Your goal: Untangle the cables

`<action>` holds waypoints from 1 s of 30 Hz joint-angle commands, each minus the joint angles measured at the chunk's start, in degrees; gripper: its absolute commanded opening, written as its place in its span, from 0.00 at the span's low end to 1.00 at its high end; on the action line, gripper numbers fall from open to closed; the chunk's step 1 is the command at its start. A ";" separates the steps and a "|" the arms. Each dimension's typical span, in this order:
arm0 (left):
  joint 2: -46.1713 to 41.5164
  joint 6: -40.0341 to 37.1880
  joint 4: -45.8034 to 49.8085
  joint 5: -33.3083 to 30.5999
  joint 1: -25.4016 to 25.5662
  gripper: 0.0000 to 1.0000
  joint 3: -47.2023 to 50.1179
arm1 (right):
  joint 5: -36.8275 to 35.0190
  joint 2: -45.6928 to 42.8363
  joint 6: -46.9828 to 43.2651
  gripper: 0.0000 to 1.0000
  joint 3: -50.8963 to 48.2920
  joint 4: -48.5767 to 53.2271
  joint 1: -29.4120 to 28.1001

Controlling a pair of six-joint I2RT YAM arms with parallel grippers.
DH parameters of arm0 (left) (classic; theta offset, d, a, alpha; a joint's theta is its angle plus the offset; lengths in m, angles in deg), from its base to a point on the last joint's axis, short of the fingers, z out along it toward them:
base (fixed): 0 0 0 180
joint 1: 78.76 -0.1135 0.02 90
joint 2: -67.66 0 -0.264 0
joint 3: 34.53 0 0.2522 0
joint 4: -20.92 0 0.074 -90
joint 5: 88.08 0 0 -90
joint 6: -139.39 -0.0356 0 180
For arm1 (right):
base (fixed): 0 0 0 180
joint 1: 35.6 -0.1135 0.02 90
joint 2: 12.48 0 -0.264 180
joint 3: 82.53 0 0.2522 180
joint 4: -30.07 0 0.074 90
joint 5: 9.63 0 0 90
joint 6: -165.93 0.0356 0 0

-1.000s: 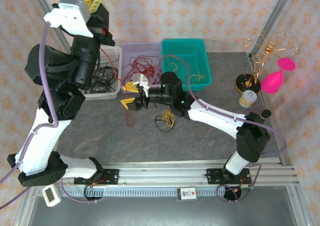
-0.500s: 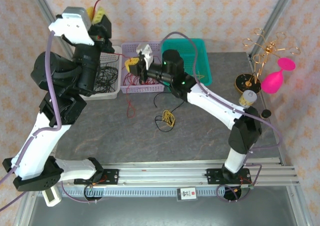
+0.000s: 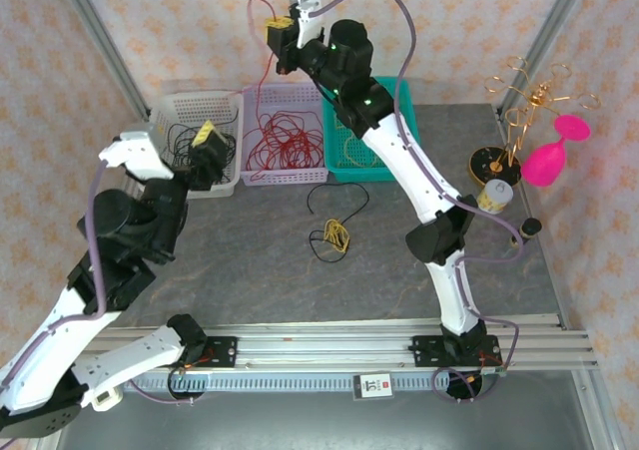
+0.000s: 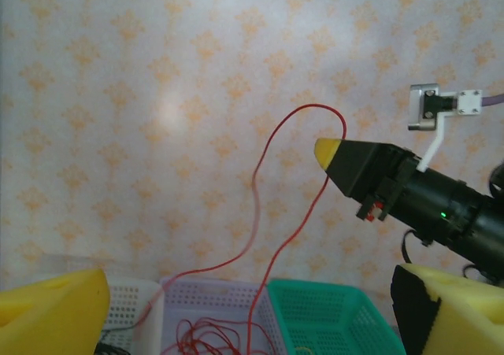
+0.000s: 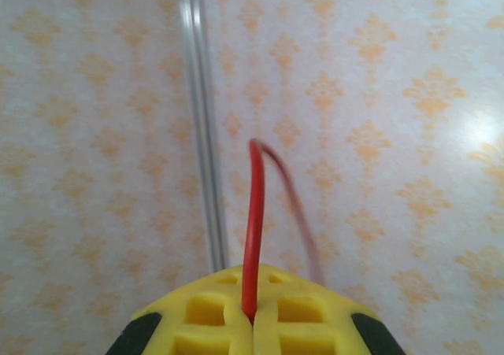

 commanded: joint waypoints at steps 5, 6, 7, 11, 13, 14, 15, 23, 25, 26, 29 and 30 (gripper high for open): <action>-3.03 14.99 11.86 8.28 0.24 0.87 10.37 | -5.67 8.02 1.00 0.00 0.02 -7.65 2.49; -3.54 15.84 11.86 8.79 0.27 0.86 11.90 | -5.91 9.12 1.10 0.00 -0.03 -8.50 2.67; -4.09 16.81 11.69 9.27 0.20 0.85 13.46 | -6.18 10.54 1.05 0.00 0.12 -9.23 2.82; -6.77 20.64 9.90 9.92 0.23 0.81 19.47 | -4.96 15.67 2.44 0.00 1.65 -9.35 3.45; -7.56 22.23 9.53 9.86 0.26 0.80 21.83 | -3.52 17.10 2.82 0.00 1.49 -9.19 3.46; -7.86 23.06 9.55 9.79 0.27 0.79 22.84 | -2.52 17.69 3.36 0.00 1.26 -9.21 3.46; -7.93 23.73 9.62 9.80 0.27 0.78 23.81 | -1.60 18.04 4.03 0.00 1.08 -9.45 3.45; -8.86 27.34 8.53 11.09 0.27 0.71 29.16 | 1.20 20.69 3.74 0.00 0.40 -7.23 2.07; -8.99 27.56 8.15 11.01 0.27 0.70 29.89 | 1.11 19.55 3.70 0.00 0.73 -6.97 1.79; -8.99 27.61 8.05 11.09 0.27 0.69 30.16 | 1.09 18.77 3.54 0.00 0.98 -6.97 1.74; -9.12 27.54 8.13 11.00 0.27 0.67 30.84 | 0.75 15.05 2.05 0.00 1.64 -6.75 1.11; -9.24 27.54 8.17 10.87 0.26 0.67 31.17 | 0.45 13.56 1.50 0.00 1.58 -6.79 0.77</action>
